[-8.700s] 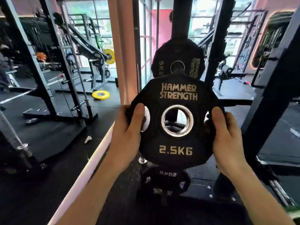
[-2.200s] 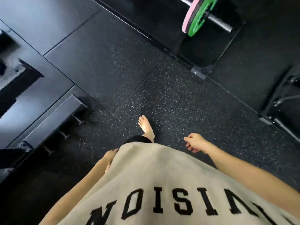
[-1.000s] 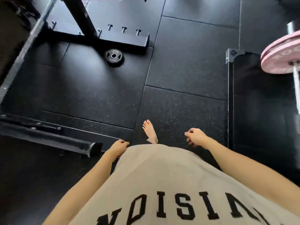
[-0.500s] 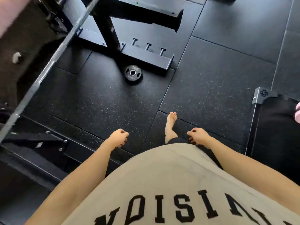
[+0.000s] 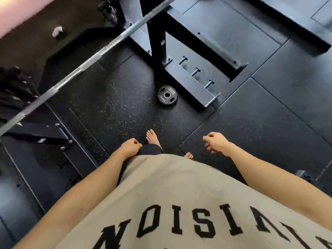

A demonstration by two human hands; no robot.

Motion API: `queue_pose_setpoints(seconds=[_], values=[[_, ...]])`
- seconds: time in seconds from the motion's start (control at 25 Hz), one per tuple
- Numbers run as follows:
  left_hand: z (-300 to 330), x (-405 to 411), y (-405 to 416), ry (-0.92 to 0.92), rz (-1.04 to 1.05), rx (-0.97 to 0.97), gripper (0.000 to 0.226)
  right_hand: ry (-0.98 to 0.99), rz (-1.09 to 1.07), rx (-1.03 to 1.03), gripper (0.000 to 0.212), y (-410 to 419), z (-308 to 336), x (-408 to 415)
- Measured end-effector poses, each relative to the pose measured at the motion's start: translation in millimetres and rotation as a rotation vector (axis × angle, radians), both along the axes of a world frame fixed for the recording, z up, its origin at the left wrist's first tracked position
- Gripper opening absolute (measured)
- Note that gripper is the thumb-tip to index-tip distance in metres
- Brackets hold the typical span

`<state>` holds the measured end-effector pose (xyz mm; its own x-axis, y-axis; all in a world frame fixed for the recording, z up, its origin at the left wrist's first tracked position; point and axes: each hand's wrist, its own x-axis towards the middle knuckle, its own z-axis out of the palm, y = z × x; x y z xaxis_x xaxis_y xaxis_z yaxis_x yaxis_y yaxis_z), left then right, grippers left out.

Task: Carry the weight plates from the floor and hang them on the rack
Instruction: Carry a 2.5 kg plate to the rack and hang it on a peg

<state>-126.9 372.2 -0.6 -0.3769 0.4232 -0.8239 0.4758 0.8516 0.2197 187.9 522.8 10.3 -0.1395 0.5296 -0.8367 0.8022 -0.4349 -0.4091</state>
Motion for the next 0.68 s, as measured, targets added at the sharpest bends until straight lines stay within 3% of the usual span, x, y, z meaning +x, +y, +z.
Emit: queue_pose_setpoints(seconds=[0.4, 0.56, 0.68], values=[[-29.3, -126.8, 157.5, -0.054, -0.069, -0.119, 0.017, -0.082, -0.089, -0.096, 0.018, 139.4, -30.9, -121.0], [-72.6, -166.3, 226.1, -0.092, -0.142, -0.129, 0.02, -0.089, -0.21, -0.186, 0.017, 191.0, -86.4, -162.4], [-142.7, -183.4, 277.5, -0.087, -0.167, -0.149, 0.019, -0.101, -0.24, -0.233, 0.017, 229.7, -168.7, -188.2]])
